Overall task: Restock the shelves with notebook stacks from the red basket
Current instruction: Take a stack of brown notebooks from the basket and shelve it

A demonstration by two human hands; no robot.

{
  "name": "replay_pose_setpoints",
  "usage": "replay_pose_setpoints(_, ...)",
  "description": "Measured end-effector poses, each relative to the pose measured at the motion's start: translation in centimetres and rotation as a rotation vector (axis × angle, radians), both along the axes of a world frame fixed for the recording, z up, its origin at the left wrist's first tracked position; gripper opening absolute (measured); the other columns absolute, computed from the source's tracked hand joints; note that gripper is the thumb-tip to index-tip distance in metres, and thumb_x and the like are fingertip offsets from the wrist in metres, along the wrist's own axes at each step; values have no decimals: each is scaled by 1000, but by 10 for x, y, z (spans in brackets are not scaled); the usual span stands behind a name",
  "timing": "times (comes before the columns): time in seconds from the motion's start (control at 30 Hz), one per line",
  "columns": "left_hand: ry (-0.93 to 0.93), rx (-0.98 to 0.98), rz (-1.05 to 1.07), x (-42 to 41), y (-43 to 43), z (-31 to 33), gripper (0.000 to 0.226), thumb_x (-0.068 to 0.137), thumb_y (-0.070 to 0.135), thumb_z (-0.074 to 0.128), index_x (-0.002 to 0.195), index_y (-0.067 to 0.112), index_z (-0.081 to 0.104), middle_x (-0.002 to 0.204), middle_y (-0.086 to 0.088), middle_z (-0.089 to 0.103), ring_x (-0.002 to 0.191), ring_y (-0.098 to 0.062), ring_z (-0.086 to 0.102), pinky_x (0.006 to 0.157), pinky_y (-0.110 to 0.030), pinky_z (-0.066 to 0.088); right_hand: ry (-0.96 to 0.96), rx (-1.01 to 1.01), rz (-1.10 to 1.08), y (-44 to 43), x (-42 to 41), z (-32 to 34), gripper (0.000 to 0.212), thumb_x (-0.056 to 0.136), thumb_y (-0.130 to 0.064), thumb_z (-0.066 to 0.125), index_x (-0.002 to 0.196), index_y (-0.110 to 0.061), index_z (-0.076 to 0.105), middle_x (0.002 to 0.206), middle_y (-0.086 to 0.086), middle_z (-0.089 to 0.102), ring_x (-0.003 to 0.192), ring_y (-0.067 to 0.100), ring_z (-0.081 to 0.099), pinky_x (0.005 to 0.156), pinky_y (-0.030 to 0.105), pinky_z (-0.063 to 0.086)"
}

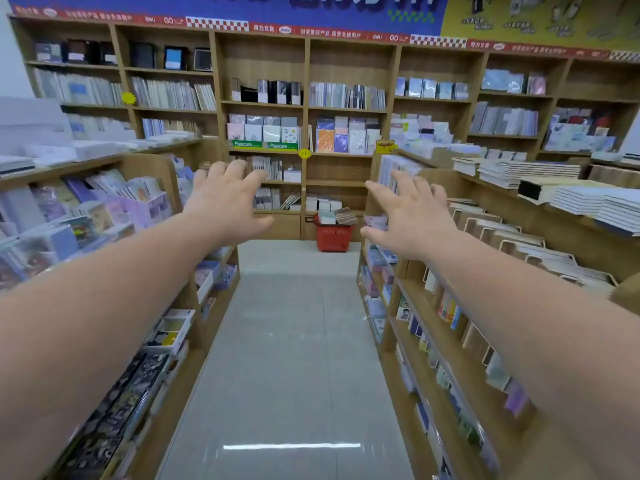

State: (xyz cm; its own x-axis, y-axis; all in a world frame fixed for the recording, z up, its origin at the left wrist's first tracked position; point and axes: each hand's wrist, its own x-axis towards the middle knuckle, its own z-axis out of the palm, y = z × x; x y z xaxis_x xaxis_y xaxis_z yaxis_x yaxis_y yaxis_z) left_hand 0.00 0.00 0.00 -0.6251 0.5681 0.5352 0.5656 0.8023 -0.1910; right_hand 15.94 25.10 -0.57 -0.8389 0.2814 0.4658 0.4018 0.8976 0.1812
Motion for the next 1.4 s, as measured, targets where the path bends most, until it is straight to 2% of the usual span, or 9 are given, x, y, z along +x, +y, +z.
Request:
replay_pose_setpoints(0.27, -45, -44, -25, -85, 53, -42, 87, 79, 74, 51, 151, 30, 29, 151, -10, 37, 136, -38, 37, 109, -57, 35, -69, -13, -16, 42, -84, -36, 85, 86, -79, 43, 158, -42, 16, 165, 11, 20, 148, 35, 23, 117, 57, 23)
replay_pose_setpoints(0.6, -176, -100, -51, -286, 118, -78, 87, 78, 73, 51, 151, 31, 28, 152, -12, 36, 136, -39, 36, 109, -57, 33, -222, -86, -87, 95, -275, -64, 83, 85, -78, 43, 156, -44, 17, 163, 10, 22, 146, 36, 26, 116, 57, 23)
replay_pose_setpoints(0.83, -245, -165, -78, -414, 184, -98, 87, 77, 75, 53, 149, 29, 32, 151, -12, 39, 136, -38, 36, 110, -57, 32, -251, -108, -127, 146, -400, -75, 85, 85, -78, 44, 158, -44, 17, 163, 10, 23, 147, 36, 26, 115, 56, 24)
replay_pose_setpoints(0.97, -274, -181, -95, -477, 237, -116, 85, 79, 73, 53, 149, 30, 31, 151, -10, 39, 137, -37, 35, 109, -55, 32, -251, -131, -119, 197, -470, -92, 84, 85, -77, 44, 157, -44, 18, 165, 9, 20, 149, 35, 23, 118, 57, 23)
replay_pose_setpoints(1.17, -294, -185, -55, -578, 334, -138, 86, 79, 73, 54, 151, 32, 30, 154, -9, 36, 139, -36, 34, 110, -55, 32, -224, -144, -92, 306, -576, -127, 86, 84, -78, 47, 157, -42, 21, 163, 8, 25, 147, 35, 27, 115, 56, 26)
replay_pose_setpoints(1.4, -345, -163, 9, -688, 449, -142, 88, 79, 74, 54, 153, 32, 28, 155, -9, 35, 140, -36, 34, 111, -56, 32, -254, -180, -36, 431, -700, -137, 86, 81, -79, 47, 155, -43, 24, 159, 9, 31, 143, 36, 31, 114, 56, 28)
